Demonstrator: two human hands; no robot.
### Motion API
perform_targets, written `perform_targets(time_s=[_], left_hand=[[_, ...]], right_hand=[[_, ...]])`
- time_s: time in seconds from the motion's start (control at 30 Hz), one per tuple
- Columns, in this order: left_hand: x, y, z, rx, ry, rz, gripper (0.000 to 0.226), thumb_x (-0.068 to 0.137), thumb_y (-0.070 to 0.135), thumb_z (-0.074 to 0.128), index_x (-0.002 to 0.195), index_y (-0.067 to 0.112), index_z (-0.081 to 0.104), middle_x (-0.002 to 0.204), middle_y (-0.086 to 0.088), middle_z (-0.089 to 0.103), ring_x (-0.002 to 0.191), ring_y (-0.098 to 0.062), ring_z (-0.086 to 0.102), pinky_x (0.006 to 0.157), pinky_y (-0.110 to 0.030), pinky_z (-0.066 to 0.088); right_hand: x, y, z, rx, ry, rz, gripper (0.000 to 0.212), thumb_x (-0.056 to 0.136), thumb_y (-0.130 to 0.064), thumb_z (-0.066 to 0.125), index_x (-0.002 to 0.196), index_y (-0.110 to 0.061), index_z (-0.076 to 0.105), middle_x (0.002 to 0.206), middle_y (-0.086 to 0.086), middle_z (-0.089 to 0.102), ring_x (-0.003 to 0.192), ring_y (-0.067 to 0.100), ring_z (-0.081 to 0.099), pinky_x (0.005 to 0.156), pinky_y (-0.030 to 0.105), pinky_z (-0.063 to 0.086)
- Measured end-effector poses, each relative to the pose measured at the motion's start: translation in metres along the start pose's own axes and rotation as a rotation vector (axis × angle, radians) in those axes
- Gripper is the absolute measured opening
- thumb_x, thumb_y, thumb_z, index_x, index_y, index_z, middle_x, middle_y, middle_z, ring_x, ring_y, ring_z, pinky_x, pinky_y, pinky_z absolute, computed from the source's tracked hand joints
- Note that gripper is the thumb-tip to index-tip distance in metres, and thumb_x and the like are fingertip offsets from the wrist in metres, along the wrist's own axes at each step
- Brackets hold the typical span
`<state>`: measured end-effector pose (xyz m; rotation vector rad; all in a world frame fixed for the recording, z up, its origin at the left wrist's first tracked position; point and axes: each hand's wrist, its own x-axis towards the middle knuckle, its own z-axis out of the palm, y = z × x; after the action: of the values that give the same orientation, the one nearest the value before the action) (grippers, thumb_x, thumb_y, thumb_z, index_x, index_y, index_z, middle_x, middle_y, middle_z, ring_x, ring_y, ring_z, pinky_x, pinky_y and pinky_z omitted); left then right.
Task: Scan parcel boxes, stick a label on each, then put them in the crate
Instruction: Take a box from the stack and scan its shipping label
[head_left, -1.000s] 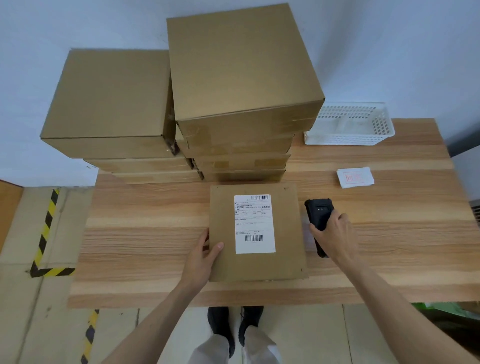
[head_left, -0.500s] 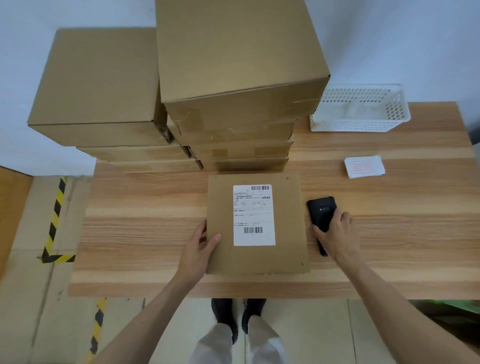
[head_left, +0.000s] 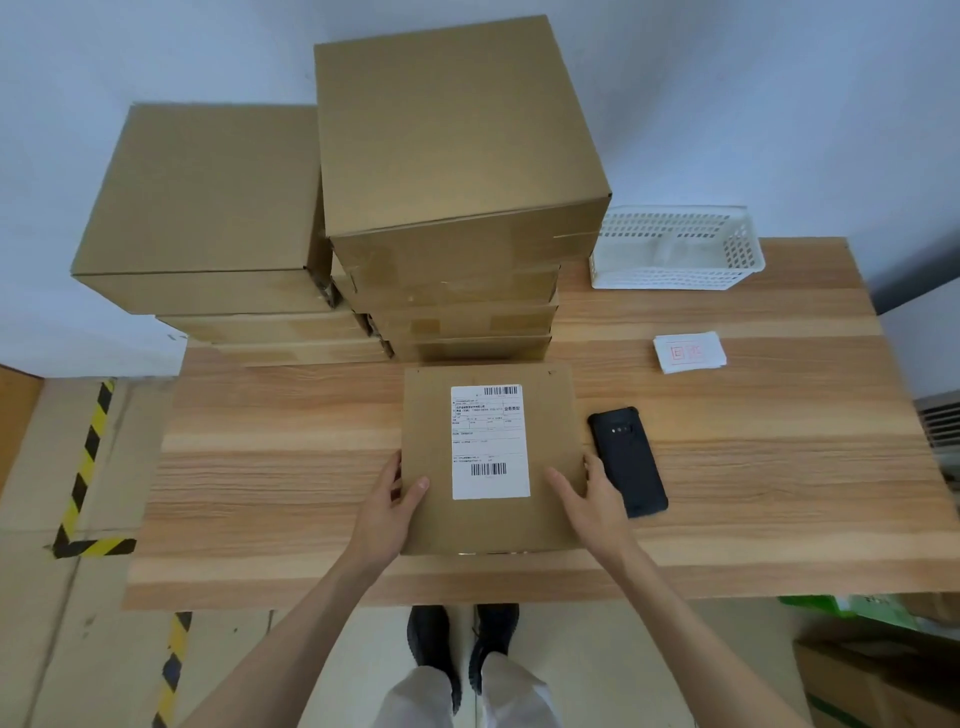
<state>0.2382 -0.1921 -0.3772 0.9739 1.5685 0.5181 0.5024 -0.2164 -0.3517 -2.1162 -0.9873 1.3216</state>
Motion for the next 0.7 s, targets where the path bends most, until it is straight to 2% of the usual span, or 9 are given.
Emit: perform_targets(time_s=[0.1, 0.17, 0.27, 0.37, 0.47, 0.6, 0.7], left_hand=[[-0.001, 0.002, 0.001, 0.010, -0.013, 0.017, 0.051, 0.103, 0.030, 0.057, 0.151, 0.036, 0.040, 0.133, 0.018, 0.059, 0.118, -0.004, 0.058, 0.095, -0.025, 0.047], [-0.001, 0.001, 0.003, 0.017, -0.024, 0.017, 0.052, 0.103, 0.031, 0.057, 0.152, 0.033, 0.039, 0.136, 0.016, 0.058, 0.120, -0.008, 0.058, 0.099, -0.028, 0.048], [-0.002, 0.005, 0.005, 0.067, -0.038, 0.017, 0.051, 0.103, 0.027, 0.058, 0.150, 0.031, 0.039, 0.134, 0.015, 0.056, 0.118, -0.010, 0.057, 0.092, -0.025, 0.046], [-0.003, 0.014, 0.006, 0.174, 0.055, 0.044, 0.057, 0.098, 0.020, 0.066, 0.149, 0.021, 0.042, 0.130, 0.008, 0.054, 0.121, -0.019, 0.057, 0.094, -0.032, 0.047], [-0.003, 0.033, 0.013, 0.415, 0.211, 0.130, 0.058, 0.092, 0.018, 0.071, 0.144, 0.014, 0.046, 0.130, 0.002, 0.050, 0.121, -0.023, 0.052, 0.101, -0.040, 0.046], [0.009, 0.077, 0.055, 0.560, 0.266, 0.257, 0.039, 0.094, 0.031, 0.068, 0.128, 0.015, 0.055, 0.114, 0.003, 0.052, 0.104, -0.018, 0.055, 0.080, -0.031, 0.043], [0.024, 0.109, 0.111, 0.529, 0.224, 0.283, 0.025, 0.097, 0.032, 0.065, 0.116, 0.017, 0.061, 0.102, 0.007, 0.055, 0.090, -0.014, 0.056, 0.067, -0.025, 0.043]], right_hand=[[0.000, 0.006, 0.002, 0.008, 0.028, -0.020, 0.057, 0.101, -0.024, 0.061, 0.150, -0.012, 0.036, 0.128, -0.008, 0.051, 0.111, 0.005, 0.046, 0.097, 0.020, 0.036], [0.001, 0.010, 0.000, 0.003, 0.028, -0.004, 0.062, 0.100, -0.026, 0.062, 0.153, -0.013, 0.033, 0.132, -0.007, 0.052, 0.116, 0.008, 0.048, 0.101, 0.025, 0.039], [0.005, 0.014, -0.006, -0.028, 0.009, 0.021, 0.069, 0.099, -0.030, 0.065, 0.156, -0.013, 0.031, 0.144, 0.001, 0.053, 0.121, 0.013, 0.051, 0.102, 0.028, 0.042], [0.010, 0.014, -0.015, -0.051, -0.046, 0.037, 0.065, 0.097, -0.036, 0.066, 0.150, -0.013, 0.037, 0.138, -0.003, 0.054, 0.117, 0.013, 0.051, 0.097, 0.028, 0.043], [0.025, 0.013, -0.038, -0.126, -0.038, 0.038, 0.058, 0.096, -0.045, 0.064, 0.141, -0.012, 0.049, 0.134, 0.001, 0.058, 0.116, 0.017, 0.057, 0.094, 0.033, 0.049], [0.063, 0.011, -0.093, -0.212, 0.026, -0.018, 0.038, 0.096, -0.043, 0.064, 0.118, -0.012, 0.063, 0.115, -0.001, 0.065, 0.108, 0.019, 0.061, 0.084, 0.030, 0.045], [0.089, 0.010, -0.142, -0.228, 0.041, -0.042, 0.035, 0.098, -0.040, 0.062, 0.118, -0.011, 0.064, 0.113, -0.002, 0.063, 0.106, 0.018, 0.060, 0.088, 0.032, 0.047]])
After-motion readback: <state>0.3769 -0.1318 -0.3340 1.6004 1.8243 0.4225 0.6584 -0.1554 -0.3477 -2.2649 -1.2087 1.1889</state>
